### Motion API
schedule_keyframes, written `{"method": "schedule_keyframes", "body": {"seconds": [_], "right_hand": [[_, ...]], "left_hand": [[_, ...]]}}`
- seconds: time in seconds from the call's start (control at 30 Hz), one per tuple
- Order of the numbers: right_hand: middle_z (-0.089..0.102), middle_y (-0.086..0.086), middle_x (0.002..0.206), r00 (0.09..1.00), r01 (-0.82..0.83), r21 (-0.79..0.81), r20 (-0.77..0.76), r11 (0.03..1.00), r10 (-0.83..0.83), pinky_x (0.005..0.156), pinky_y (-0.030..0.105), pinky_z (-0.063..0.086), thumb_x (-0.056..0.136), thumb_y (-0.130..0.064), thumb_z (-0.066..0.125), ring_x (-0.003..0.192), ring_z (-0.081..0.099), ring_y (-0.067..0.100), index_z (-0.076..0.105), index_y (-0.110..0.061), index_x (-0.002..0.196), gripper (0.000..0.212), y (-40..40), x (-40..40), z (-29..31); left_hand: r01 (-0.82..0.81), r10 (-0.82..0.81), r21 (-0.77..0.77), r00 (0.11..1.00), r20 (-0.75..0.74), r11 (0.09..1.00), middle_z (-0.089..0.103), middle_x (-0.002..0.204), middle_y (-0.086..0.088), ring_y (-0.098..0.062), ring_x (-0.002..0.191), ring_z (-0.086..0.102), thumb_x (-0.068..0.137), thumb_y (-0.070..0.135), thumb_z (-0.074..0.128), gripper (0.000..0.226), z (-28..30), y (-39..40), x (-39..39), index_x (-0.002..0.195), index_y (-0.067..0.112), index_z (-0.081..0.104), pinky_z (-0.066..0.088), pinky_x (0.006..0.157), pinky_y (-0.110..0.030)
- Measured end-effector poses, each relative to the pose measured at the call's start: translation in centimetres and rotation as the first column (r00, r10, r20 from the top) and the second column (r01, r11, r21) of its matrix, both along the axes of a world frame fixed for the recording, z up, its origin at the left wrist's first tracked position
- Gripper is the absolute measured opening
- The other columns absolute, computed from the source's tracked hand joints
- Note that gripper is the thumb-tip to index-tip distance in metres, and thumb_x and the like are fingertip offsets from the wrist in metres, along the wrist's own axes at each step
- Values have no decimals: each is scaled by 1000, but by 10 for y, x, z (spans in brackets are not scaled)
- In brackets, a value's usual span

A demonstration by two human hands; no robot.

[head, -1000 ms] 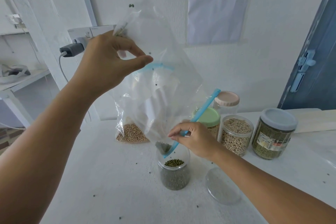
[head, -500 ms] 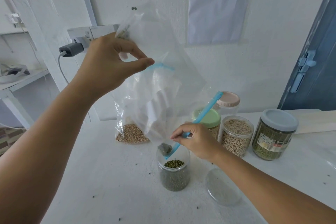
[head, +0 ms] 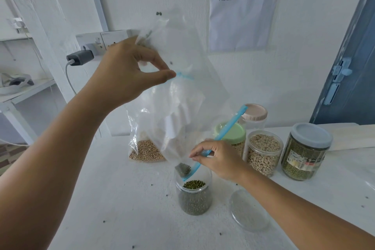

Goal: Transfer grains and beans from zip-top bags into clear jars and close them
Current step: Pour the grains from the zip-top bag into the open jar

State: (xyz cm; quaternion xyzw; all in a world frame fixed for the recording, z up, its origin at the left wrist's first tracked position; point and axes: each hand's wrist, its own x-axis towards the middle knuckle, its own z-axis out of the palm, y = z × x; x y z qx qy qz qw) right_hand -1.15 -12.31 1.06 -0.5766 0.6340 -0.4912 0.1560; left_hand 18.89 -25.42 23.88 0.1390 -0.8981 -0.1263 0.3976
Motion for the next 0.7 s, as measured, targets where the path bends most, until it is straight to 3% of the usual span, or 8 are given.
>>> {"method": "schedule_keyframes", "body": {"seconds": [0.13,0.27,0.57,0.7], "right_hand": [[77,-14,96,1000,-4,29,-11,1000,5,82,13,49,90,-12,80,96,70,6,82,-27,94,15,4,-1,-2],[77,-13,98,1000,-4,39,-3,999,4,83,15,52,90,-13,80,97,70,6,82,-28,94,16,4,-1,0],[76,-12,97,1000,4,36,-26,999,-3,89,24,57,90,-11,79,97,71,7,82,-26,94,16,5,-1,0],[76,-12,95,999,20,44,-44,999,-18,87,24,58,90,-12,79,94,71,6,82,-26,94,15,4,-1,0]], "left_hand": [[8,-12,52,998,69,999,69,104,2,-13,100,64,78,60,80,25,-3,-3,2,84,36,80,52,91,-37],[1,-6,73,998,68,997,69,107,10,1,99,61,76,60,79,29,-1,-2,2,85,33,81,43,86,-20],[35,-35,72,999,-8,997,70,103,6,-9,100,65,86,55,78,33,-8,-4,2,79,23,79,51,90,-29],[37,-34,87,999,-34,995,67,106,5,-7,101,62,87,55,78,30,-9,-3,3,85,25,80,48,87,-21]]}}
